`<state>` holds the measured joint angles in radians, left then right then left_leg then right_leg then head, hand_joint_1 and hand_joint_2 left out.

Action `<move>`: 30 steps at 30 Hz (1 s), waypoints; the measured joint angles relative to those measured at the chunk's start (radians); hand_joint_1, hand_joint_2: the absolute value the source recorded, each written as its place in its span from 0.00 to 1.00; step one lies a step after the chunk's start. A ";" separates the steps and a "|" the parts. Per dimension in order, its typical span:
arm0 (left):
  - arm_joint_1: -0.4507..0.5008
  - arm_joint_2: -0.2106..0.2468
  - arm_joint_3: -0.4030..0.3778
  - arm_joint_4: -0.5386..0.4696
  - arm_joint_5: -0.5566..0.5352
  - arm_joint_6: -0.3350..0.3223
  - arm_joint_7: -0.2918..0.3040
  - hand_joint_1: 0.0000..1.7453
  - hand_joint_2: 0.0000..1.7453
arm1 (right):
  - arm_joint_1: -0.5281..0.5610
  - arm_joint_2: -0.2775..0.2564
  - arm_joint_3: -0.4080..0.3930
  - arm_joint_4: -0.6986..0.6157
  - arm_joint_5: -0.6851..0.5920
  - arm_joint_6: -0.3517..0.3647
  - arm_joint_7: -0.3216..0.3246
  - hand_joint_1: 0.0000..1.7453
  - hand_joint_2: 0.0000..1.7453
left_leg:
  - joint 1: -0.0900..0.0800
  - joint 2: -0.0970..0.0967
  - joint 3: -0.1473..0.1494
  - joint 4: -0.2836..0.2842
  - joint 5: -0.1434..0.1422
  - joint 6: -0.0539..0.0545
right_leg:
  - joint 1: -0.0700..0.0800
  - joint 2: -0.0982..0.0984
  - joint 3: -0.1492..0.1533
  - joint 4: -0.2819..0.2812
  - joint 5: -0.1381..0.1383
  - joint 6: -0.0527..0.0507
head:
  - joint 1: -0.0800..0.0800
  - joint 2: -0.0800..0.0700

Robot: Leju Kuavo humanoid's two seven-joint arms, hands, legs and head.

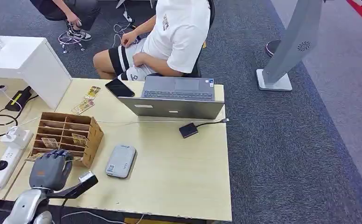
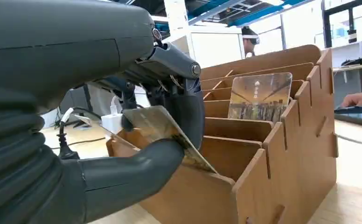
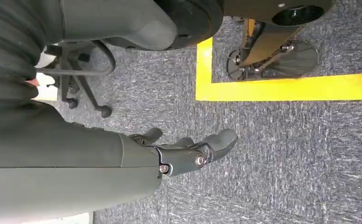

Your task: Pass the card to the sensor for recognition and then transmit it.

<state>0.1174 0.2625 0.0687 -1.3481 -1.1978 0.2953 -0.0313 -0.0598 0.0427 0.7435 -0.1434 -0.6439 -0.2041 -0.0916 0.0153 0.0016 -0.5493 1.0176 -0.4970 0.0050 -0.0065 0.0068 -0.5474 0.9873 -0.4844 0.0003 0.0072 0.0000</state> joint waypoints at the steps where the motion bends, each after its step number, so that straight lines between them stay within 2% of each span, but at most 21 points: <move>1: 0.000 0.000 0.000 -0.002 0.002 0.000 0.000 1.00 1.00 | 0.000 0.000 0.001 0.000 0.000 0.000 0.000 0.00 1.00 | 0.000 0.000 0.000 0.000 0.000 0.000 | 0.000 0.000 0.000 0.000 0.000 0.000 | 0.000 0.000; 14: 0.010 -0.004 0.000 -0.049 0.009 -0.001 0.001 1.00 1.00 | 0.000 0.000 0.006 0.000 -0.002 -0.005 -0.005 0.00 1.00 | 0.000 0.000 0.000 0.000 0.000 0.000 | 0.000 0.000 0.000 0.000 0.000 0.000 | 0.000 0.000; 26: 0.103 0.000 -0.056 -0.342 -0.024 0.048 -0.006 1.00 1.00 | 0.003 0.000 0.006 0.000 -0.024 -0.014 -0.008 0.00 1.00 | 0.000 0.000 0.000 0.000 0.000 0.000 | 0.000 0.000 0.000 0.000 0.000 0.000 | 0.000 0.000; 30: 0.127 0.015 -0.099 -0.438 -0.036 0.095 -0.013 1.00 1.00 | 0.005 0.000 0.005 0.000 -0.035 -0.017 -0.011 0.00 1.00 | 0.000 0.000 0.000 0.000 0.000 0.000 | 0.000 0.000 0.000 0.000 0.000 0.000 | 0.000 0.000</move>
<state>0.2446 0.2777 -0.0302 -1.7862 -1.2337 0.3899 -0.0439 -0.0550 0.0427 0.7488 -0.1431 -0.6786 -0.2213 -0.1030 0.0151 0.0014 -0.5494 1.0176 -0.4971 0.0051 -0.0065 0.0065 -0.5477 0.9873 -0.4844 0.0004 0.0073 0.0000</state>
